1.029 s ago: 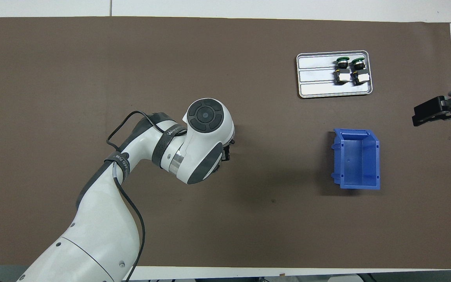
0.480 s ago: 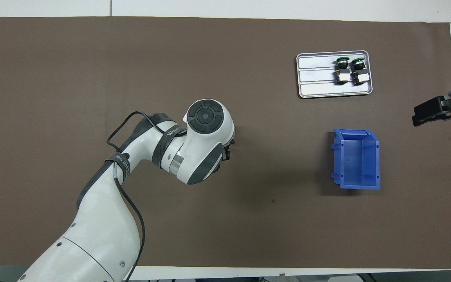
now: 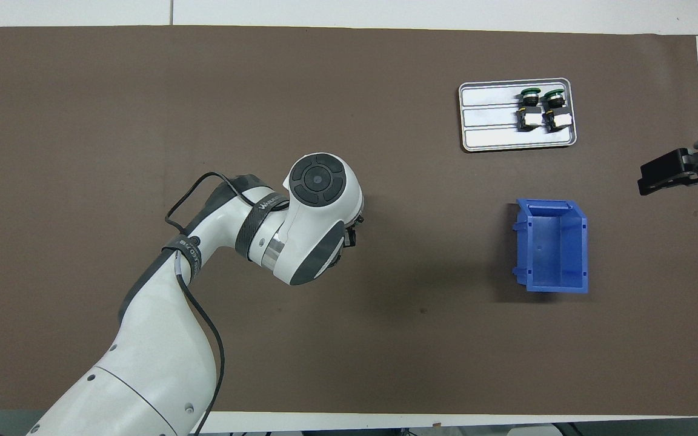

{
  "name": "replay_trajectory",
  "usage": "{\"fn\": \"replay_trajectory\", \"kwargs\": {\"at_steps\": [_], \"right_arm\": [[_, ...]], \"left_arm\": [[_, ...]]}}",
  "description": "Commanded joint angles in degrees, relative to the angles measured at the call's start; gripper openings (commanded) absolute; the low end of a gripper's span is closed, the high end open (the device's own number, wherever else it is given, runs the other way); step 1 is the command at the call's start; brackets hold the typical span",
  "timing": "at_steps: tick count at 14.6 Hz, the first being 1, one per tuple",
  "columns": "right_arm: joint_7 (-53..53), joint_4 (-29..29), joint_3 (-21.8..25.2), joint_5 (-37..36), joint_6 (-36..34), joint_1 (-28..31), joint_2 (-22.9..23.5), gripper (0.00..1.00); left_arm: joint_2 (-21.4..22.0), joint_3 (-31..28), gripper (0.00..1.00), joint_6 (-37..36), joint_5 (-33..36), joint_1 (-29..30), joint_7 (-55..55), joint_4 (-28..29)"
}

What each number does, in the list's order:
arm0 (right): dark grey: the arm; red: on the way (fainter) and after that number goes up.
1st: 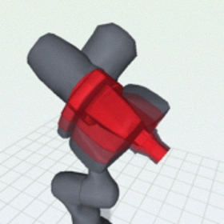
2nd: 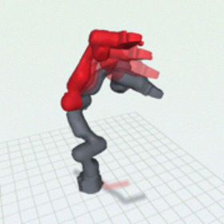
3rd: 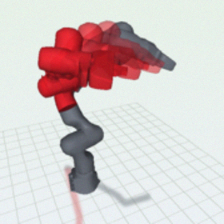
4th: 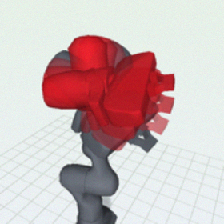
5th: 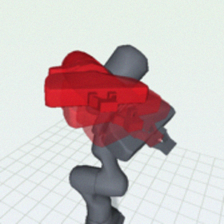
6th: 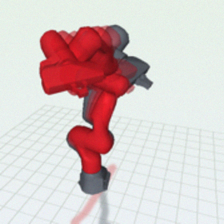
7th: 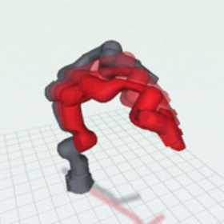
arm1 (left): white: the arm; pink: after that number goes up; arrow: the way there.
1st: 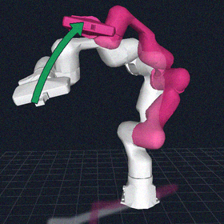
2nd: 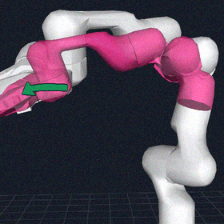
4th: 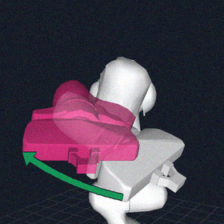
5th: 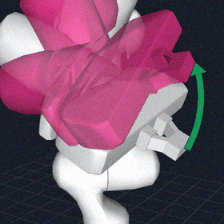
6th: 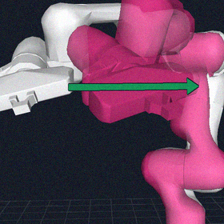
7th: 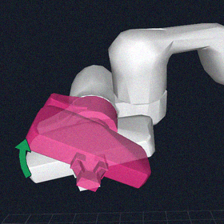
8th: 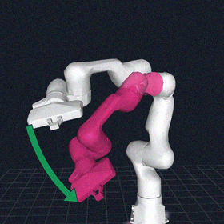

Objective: Place and press button with both arms

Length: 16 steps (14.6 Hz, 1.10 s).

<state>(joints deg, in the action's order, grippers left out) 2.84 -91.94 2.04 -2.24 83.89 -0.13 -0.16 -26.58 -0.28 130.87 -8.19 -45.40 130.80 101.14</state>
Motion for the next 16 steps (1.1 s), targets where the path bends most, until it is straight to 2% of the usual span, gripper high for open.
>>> {"fn": "replay_trajectory", "kwargs": {"at_steps": [1, 4, 7, 9, 11, 14, 16], "right_arm": [[1.0, -1.6, 0.0, 1.3, 0.0, 0.4, -1.4, 1.00], [1.0, -1.6, 0.0, 1.3, 0.0, 0.4, -1.4, 1.00], [1.0, -1.6, 0.0, 1.3, 0.0, 0.4, -1.4, 1.00], [1.0, -1.6, 0.0, 1.3, 0.0, 0.4, -1.4, 1.00], [1.0, -1.6, 0.0, 1.3, 0.0, 0.4, -1.4, 1.00], [1.0, -1.6, 0.0, 1.3, 0.0, 0.4, -1.4, 1.00], [1.0, -1.6, 0.0, 1.3, 0.0, 0.4, -1.4, 1.00]], "left_arm": [[0.7, -0.6, 0.17, -0.3, -0.1, 0.0, -0.1, -0.2], [3.4, -0.6, 0.15, -1.1, -0.2, 1.1, -1.8, 0.7], [8.9, -0.4, 0.15, -0.6, -0.3, 2.9, -4.9, 4.8], [10.6, -0.3, 0.15, 0.3, -1.9, 4.9, -6.7, 6.7], [10.9, -0.3, 0.15, 2.2, -8.1, 6.3, -9.7, 7.0], [11.3, -0.4, 0.15, 9.4, -24.6, 7.4, -21.3, 9.9], [11.4, -0.4, 0.15, 10.9, -29.8, 7.4, -23.7, 10.5]]}}
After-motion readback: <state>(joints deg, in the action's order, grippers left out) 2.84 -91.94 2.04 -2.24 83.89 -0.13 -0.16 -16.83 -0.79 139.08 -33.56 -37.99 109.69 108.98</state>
